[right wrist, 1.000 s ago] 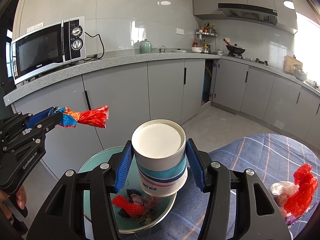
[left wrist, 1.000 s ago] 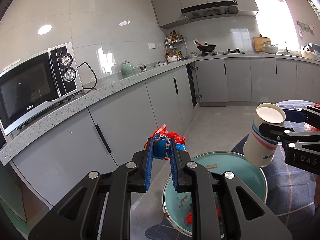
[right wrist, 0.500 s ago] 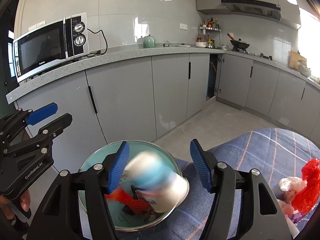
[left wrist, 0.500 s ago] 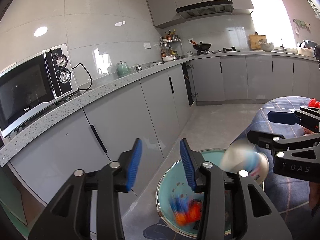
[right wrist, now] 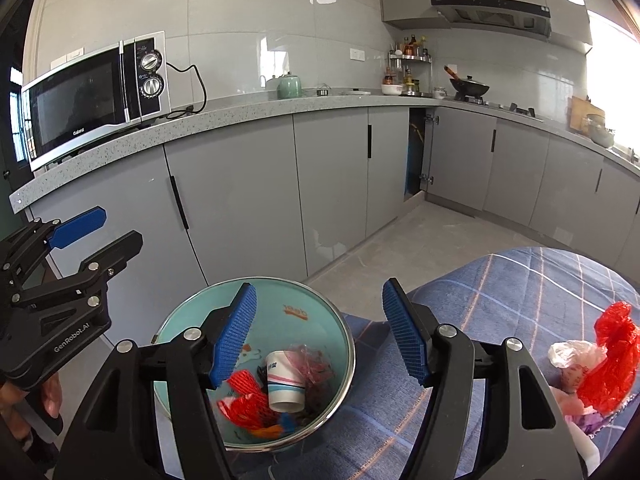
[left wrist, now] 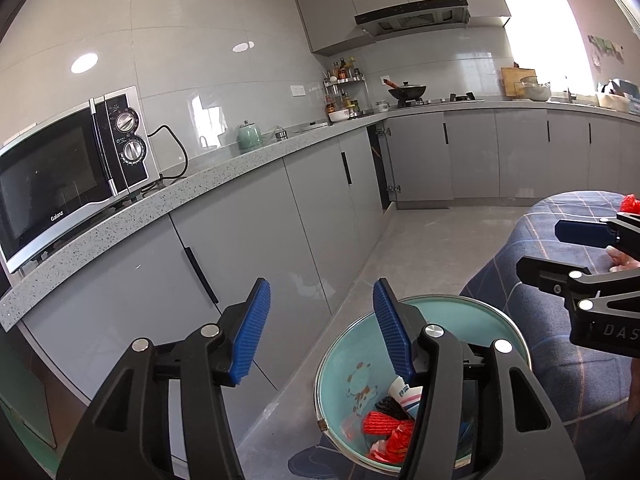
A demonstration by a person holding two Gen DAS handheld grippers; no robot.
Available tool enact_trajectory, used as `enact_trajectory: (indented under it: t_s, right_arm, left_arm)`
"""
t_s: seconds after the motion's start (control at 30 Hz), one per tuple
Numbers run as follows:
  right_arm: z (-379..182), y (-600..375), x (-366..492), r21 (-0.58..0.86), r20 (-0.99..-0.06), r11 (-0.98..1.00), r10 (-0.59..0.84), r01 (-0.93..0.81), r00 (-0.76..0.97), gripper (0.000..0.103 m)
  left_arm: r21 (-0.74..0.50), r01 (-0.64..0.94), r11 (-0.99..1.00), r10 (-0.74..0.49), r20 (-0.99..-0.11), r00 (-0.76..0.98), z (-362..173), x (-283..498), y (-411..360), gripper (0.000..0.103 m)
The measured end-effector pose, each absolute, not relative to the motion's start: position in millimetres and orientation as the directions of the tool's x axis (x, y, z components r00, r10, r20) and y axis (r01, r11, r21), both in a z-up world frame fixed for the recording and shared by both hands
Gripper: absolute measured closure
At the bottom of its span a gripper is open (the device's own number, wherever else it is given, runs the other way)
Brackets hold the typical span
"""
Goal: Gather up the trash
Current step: 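Open both tools to drop the wrapper and cup into the bin, then move both tools back to the table and grasp the printed snack bag with the right tool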
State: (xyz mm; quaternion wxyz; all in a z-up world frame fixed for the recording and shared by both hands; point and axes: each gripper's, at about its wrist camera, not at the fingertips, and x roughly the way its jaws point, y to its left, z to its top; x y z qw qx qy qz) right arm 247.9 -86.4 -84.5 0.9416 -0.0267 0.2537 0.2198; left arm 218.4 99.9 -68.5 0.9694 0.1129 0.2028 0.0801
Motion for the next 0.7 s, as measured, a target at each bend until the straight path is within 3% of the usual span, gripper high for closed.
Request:
enact_trajectory:
  t_s: [0.4, 0.47, 0.7]
  right_arm:
    - [-79, -103, 234, 0.056, -0.474, 0.911, 0.384, -0.408, 0.792, 0.037]
    - [-78, -106, 231, 0.055, -0.475, 0.913, 0.380, -0.405, 0.794, 0.037]
    - [-74, -134, 209, 0.030, -0.472, 0.929, 0.338, -0.368, 0.814, 0.037]
  left_arm:
    - [0.269, -0.095, 0.959, 0.193, -0.367, 0.910, -67, 212, 87, 0.044]
    - [0.271, -0.099, 0.957, 0.196, -0.361, 0.912, -67, 210, 84, 0.035]
    - [0.269, -0.057, 0.961, 0.159, -0.376, 0.913, -68, 204, 64, 0.032]
